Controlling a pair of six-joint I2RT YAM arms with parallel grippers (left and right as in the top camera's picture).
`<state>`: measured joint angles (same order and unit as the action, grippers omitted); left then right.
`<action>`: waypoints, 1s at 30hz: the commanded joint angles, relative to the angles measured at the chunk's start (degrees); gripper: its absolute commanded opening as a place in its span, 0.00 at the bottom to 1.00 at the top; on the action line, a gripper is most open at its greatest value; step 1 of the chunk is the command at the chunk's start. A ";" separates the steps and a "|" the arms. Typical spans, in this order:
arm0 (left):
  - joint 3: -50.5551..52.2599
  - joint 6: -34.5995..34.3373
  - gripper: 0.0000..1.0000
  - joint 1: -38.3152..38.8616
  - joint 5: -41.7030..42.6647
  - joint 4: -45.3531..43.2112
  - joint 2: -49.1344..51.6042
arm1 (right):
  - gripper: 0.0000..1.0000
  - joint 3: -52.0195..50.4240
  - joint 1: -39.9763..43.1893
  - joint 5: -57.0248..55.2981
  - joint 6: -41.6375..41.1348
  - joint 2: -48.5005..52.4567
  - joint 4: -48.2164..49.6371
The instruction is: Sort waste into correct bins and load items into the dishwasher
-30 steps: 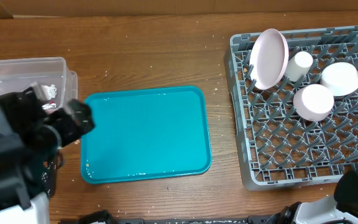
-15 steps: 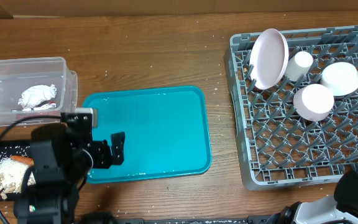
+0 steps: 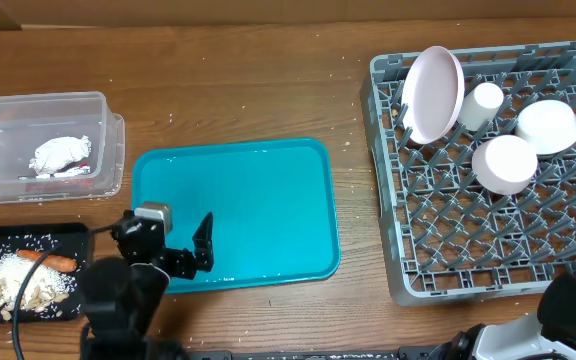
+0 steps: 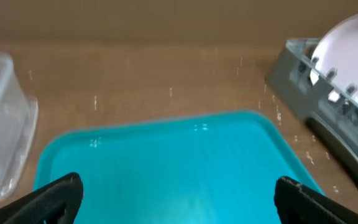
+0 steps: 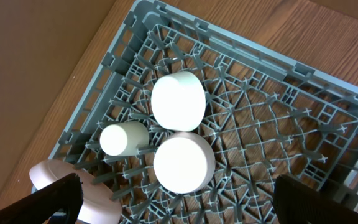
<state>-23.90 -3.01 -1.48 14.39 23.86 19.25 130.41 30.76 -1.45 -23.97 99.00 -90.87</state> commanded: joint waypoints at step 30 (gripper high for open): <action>23.65 -0.04 1.00 0.33 -10.56 -24.28 -19.08 | 1.00 0.81 0.07 0.11 -0.31 -0.17 0.33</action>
<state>-0.51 -3.01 -1.48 3.81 -4.67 0.78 130.41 30.76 -1.48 -23.99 99.00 -90.87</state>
